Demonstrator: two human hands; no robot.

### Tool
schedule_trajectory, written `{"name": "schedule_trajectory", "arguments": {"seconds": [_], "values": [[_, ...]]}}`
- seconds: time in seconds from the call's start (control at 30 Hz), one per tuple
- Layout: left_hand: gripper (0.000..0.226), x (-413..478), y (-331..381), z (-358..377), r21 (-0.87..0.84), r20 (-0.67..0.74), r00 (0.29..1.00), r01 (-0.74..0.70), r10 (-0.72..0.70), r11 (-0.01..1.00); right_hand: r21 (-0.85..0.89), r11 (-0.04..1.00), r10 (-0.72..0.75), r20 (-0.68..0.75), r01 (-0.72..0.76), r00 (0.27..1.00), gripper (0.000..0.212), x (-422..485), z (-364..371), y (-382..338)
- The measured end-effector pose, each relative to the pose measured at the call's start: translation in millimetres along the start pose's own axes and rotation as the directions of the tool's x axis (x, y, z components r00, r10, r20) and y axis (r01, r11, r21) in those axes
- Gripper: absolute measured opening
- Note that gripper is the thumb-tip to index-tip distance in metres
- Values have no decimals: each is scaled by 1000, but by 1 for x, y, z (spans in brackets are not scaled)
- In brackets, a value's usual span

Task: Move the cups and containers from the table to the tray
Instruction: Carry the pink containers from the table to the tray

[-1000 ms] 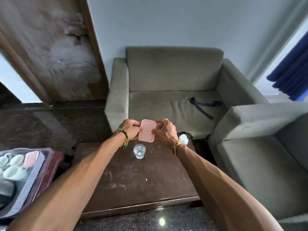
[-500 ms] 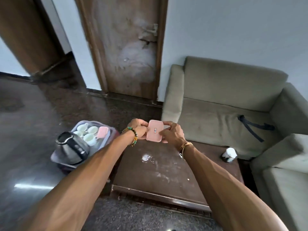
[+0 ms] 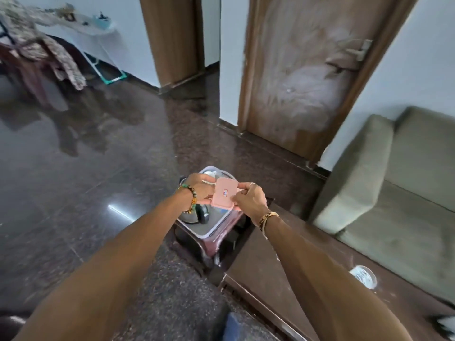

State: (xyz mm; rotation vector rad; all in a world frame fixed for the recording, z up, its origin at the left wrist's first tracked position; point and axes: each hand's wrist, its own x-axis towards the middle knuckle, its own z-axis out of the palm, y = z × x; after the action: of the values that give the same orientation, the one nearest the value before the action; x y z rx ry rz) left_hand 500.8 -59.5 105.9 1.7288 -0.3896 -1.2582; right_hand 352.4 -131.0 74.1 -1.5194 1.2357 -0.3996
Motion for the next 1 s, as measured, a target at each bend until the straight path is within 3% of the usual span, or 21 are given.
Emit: {"name": "schedule_trajectory", "arguments": {"seconds": [0.17, 0.43, 0.57, 0.77, 1.0], "values": [[38, 50, 27, -15, 16, -21, 999, -50, 50, 999, -43, 999, -5, -2, 5, 1000, 43, 64, 18, -21], [27, 113, 63, -13, 0, 37, 999, -1, 1, 1000, -61, 998, 22, -79, -27, 997, 33, 136, 11, -43], [41, 152, 58, -7, 88, 21, 999, -42, 40, 995, -60, 994, 83, -105, -90, 991, 36, 158, 15, -32], [56, 216, 23, -1, 313, 141, 988, 11, -58, 950, -32, 967, 246, -152, -254, 957, 42, 178, 37, 11], [66, 267, -21, 1, 679, 282, 936, -41, -209, 733, 58, 860, 510, -167, -508, 844, 50, 200, 84, 71]]}}
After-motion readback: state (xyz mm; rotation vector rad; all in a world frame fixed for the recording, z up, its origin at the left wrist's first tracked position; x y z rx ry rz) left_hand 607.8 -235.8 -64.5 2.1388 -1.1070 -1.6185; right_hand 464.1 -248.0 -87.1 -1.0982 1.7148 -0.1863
